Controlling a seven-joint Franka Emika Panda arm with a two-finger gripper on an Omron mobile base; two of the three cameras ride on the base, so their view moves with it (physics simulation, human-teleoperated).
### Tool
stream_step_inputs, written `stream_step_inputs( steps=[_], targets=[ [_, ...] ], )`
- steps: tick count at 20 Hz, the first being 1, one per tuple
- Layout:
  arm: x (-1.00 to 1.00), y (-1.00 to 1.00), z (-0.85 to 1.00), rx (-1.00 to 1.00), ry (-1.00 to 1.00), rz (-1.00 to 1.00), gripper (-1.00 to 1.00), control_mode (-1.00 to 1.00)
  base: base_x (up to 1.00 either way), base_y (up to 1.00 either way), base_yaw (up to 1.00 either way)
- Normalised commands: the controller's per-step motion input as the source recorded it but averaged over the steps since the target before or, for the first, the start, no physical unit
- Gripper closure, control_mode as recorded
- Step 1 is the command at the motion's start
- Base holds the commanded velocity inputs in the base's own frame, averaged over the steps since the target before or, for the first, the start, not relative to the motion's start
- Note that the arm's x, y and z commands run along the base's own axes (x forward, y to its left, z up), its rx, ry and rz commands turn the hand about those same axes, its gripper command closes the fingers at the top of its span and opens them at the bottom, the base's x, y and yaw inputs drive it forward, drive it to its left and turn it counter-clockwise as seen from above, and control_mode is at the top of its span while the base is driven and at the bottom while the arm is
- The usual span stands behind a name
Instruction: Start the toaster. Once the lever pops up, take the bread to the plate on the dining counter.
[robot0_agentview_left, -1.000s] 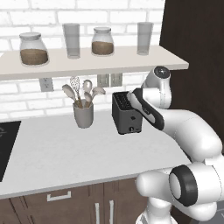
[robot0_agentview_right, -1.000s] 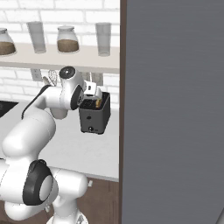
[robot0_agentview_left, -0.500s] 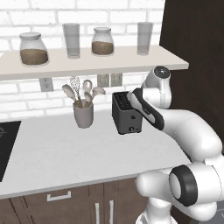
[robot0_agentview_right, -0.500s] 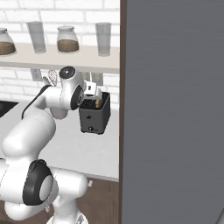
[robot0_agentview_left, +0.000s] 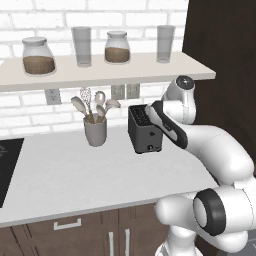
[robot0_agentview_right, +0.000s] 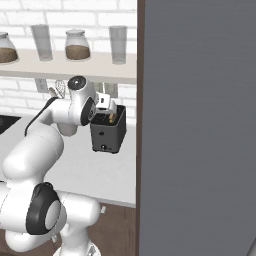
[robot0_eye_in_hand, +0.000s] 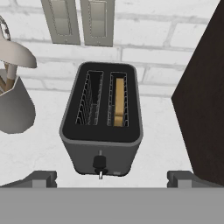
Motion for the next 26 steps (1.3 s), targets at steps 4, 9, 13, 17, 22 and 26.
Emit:
stream_step_inputs(
  steps=[4,9,13,17,22,26],
  targets=[
    [0.00,0.00,0.00,0.00,0.00,0.00,-1.00,-1.00,0.00,0.00,0.00],
    [0.00,0.00,0.00,0.00,0.00,0.00,-1.00,-1.00,0.00,0.00,0.00],
    [0.00,0.00,0.00,0.00,0.00,0.00,-1.00,-1.00,0.00,0.00,0.00],
    [0.00,0.00,0.00,0.00,0.00,0.00,-1.00,-1.00,0.00,0.00,0.00],
    [0.00,0.00,0.00,0.00,0.00,0.00,-1.00,-1.00,0.00,0.00,0.00],
    [0.00,0.00,0.00,0.00,0.00,0.00,-1.00,-1.00,0.00,0.00,0.00]
  ],
)
